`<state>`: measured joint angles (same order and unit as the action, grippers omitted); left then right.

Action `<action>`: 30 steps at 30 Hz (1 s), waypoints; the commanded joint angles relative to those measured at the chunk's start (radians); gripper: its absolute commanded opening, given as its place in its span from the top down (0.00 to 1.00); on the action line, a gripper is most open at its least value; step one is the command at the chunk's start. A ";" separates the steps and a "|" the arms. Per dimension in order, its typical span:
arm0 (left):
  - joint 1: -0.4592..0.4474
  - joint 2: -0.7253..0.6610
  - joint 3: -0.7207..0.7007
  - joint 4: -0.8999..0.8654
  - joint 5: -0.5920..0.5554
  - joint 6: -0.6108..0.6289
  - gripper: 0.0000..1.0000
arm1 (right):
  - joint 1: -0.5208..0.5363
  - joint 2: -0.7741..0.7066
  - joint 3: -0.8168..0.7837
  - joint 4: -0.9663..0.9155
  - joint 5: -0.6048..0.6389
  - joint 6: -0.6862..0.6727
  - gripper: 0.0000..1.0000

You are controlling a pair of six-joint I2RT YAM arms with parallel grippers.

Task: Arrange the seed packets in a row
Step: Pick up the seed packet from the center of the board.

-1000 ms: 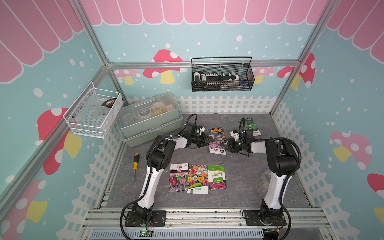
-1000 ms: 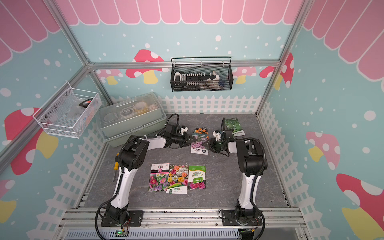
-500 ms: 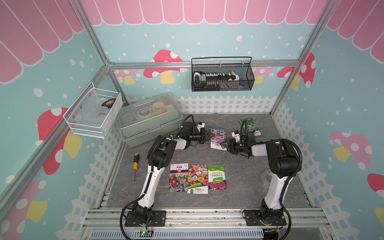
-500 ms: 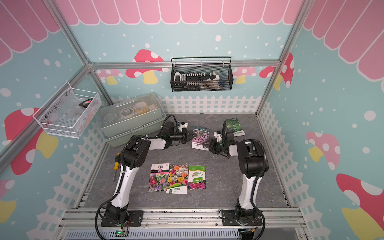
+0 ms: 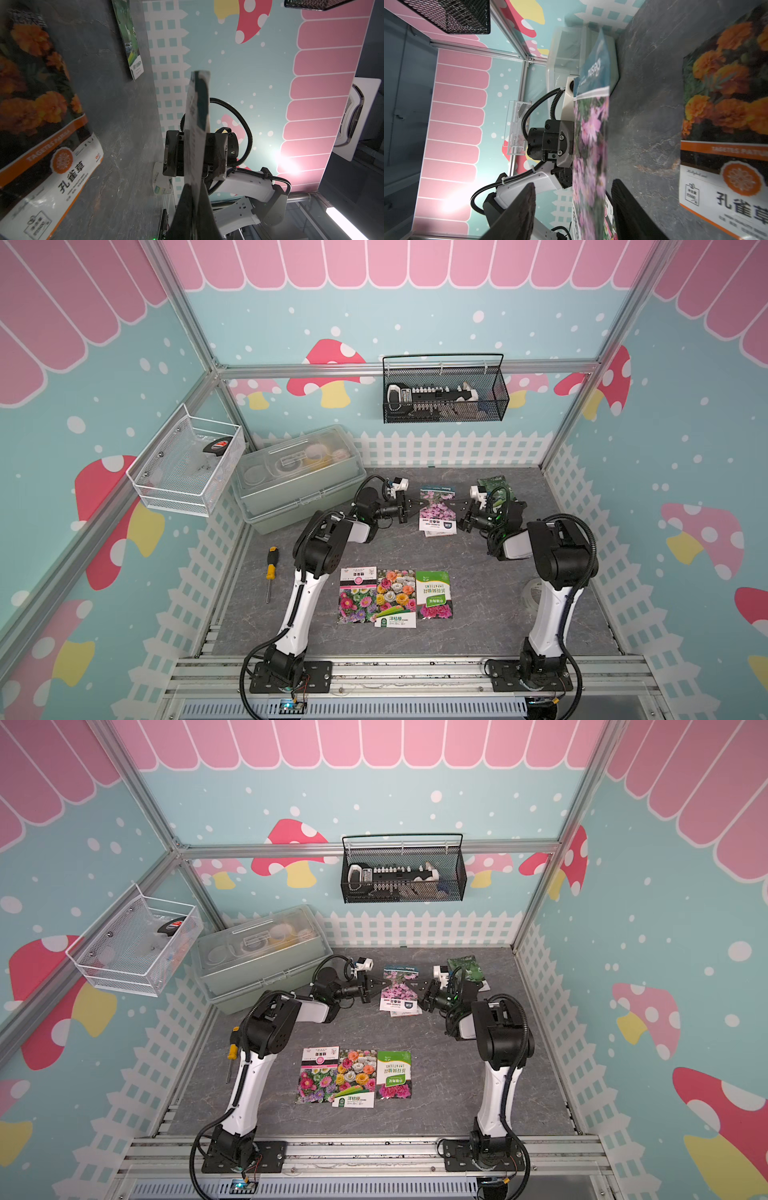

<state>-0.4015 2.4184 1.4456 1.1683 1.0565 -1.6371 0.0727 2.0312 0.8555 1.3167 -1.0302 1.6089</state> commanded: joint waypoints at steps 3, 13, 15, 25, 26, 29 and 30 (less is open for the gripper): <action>-0.003 -0.034 -0.017 0.082 0.038 -0.053 1.00 | 0.004 -0.120 -0.017 -0.226 -0.013 -0.149 0.54; -0.043 -0.044 -0.005 0.081 0.039 -0.053 1.00 | 0.044 -0.289 0.064 -0.759 0.025 -0.496 0.70; -0.046 -0.051 -0.005 0.088 0.040 -0.058 1.00 | 0.053 -0.283 0.075 -0.803 0.031 -0.524 0.69; -0.048 -0.078 -0.017 0.125 0.044 -0.081 1.00 | 0.060 -0.325 0.093 -0.950 0.074 -0.626 0.92; -0.048 -0.078 -0.018 0.126 0.046 -0.082 1.00 | 0.059 -0.328 0.093 -0.957 0.073 -0.628 0.95; -0.046 -0.076 -0.019 0.126 0.047 -0.082 1.00 | 0.060 -0.339 0.096 -0.995 0.074 -0.649 0.99; -0.046 -0.076 -0.022 0.126 0.046 -0.082 1.00 | 0.060 -0.342 0.097 -1.013 0.074 -0.662 0.98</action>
<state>-0.4458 2.3932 1.4334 1.2327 1.0889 -1.6764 0.1291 1.7081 0.9337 0.3840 -0.9718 0.9962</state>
